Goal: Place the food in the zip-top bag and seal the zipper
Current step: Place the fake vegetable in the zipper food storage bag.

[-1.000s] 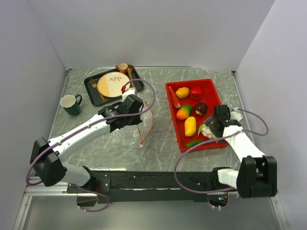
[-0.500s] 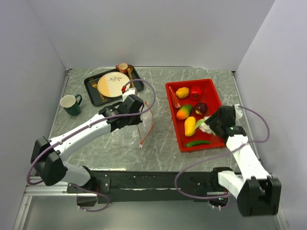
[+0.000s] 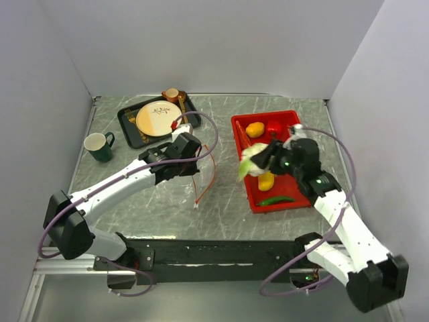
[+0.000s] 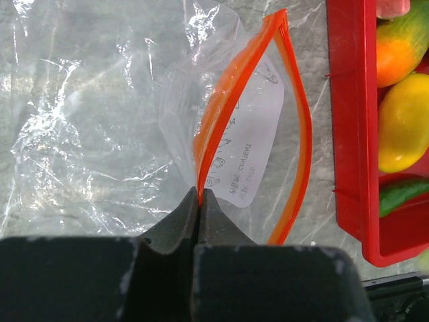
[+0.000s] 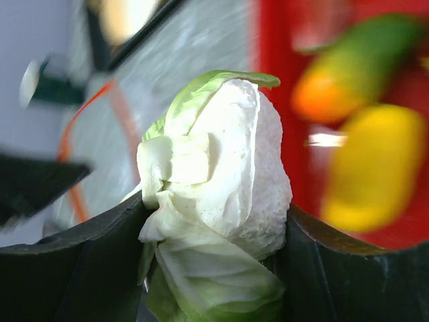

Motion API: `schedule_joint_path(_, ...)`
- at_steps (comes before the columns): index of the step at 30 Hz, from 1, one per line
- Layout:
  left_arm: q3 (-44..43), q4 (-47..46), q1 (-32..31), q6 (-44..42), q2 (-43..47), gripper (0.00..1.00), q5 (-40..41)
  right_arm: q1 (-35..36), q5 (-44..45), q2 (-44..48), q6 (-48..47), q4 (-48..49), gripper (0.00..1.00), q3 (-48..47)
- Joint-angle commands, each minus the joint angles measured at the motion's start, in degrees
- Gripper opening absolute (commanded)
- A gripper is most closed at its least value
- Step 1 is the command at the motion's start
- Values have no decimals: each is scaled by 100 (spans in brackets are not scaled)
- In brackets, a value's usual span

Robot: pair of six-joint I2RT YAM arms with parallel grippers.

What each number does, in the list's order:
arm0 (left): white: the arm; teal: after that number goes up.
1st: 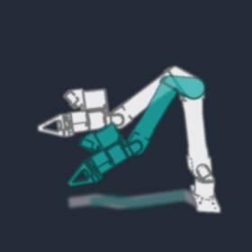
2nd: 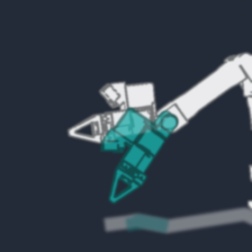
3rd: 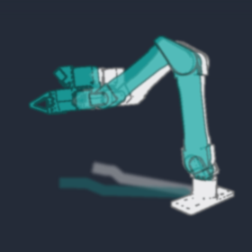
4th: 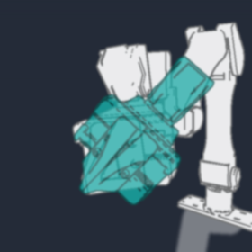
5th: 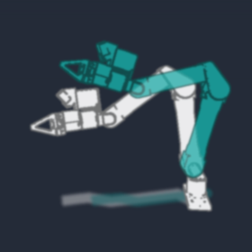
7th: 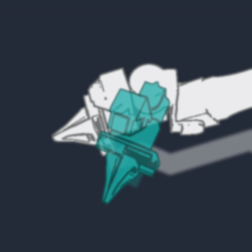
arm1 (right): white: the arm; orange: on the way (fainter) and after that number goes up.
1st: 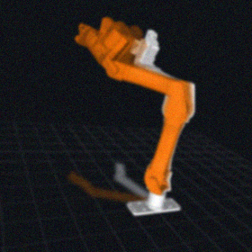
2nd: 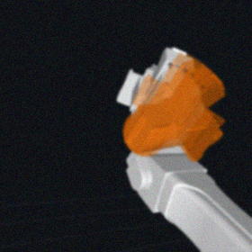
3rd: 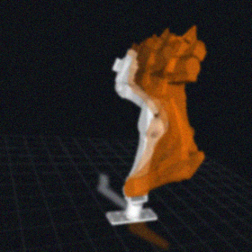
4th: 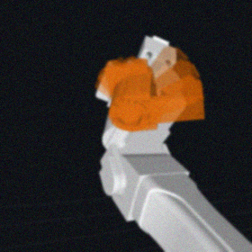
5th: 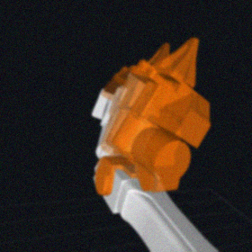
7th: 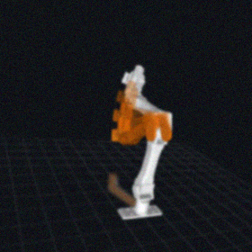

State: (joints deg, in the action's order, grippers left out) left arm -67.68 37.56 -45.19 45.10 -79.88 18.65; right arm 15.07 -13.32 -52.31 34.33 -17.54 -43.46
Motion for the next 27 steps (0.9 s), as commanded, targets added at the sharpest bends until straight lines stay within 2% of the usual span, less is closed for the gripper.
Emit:
schedule_joint_path(1,-202,-47,28,-19,77,1,-73,707,-540,-427,-251,908,48,-645)
schedule_joint_path(10,-324,-109,28,43,69,1,-239,1770,-470,-1499,-286,1253,47,-1164)
schedule_joint_path(18,-439,-135,28,25,95,2,-292,2184,-311,-2239,-365,1464,47,-1340)
schedule_joint_path(27,-413,-170,28,34,157,2,-327,2579,268,-2968,-725,726,46,-1858)
